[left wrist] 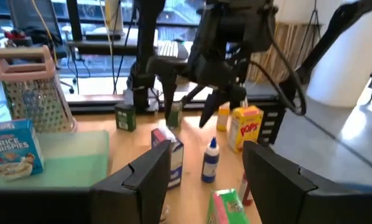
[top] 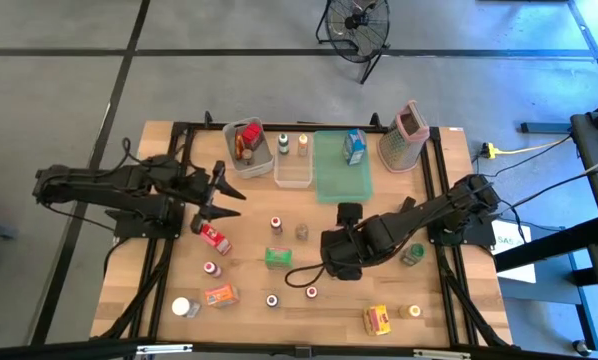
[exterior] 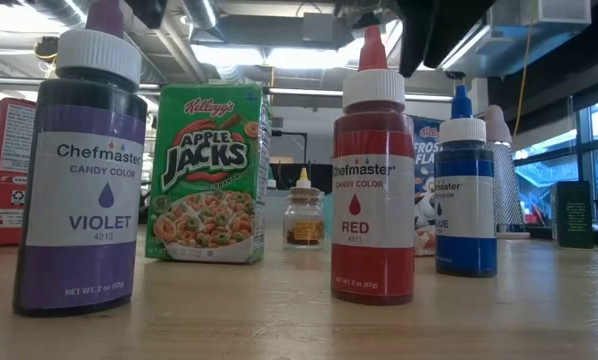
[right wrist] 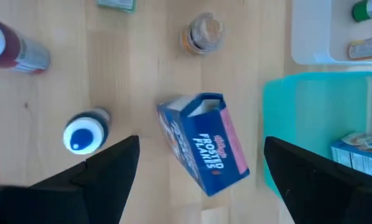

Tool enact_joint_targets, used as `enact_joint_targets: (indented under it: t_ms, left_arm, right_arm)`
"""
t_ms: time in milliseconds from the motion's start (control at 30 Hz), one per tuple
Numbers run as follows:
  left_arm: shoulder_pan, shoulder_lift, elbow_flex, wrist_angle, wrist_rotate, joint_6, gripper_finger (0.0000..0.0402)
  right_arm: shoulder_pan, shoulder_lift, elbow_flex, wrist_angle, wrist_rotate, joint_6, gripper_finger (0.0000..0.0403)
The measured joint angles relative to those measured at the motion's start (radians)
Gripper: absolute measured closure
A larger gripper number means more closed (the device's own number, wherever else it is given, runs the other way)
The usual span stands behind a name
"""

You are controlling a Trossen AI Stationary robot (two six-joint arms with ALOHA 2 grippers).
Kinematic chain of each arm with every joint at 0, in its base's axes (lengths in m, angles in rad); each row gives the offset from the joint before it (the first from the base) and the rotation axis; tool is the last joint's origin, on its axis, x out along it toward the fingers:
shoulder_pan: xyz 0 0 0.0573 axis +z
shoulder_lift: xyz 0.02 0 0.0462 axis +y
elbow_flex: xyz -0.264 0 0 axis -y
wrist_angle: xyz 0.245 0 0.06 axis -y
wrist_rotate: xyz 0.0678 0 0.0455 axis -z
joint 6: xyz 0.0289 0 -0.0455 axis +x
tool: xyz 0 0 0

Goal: Pick & Place Kitchen Items
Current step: Put the blue cereal box into the green bin

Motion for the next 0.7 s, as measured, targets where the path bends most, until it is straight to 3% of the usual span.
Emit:
enact_joint_targets:
  t_ms: [467, 700]
  left_arm:
    - [0.0, 0.05, 0.0, 0.037, 0.002, 0.123, 0.0208]
    - [0.003, 0.049, 0.0, 0.052, 0.0, 0.186, 0.0208]
  right_arm:
    - [-0.085, 0.002, 0.0, -0.038, -0.041, -0.014, 0.0055]
    - [-0.12, 0.01, -0.001, -0.049, -0.161, -0.018, 0.0055]
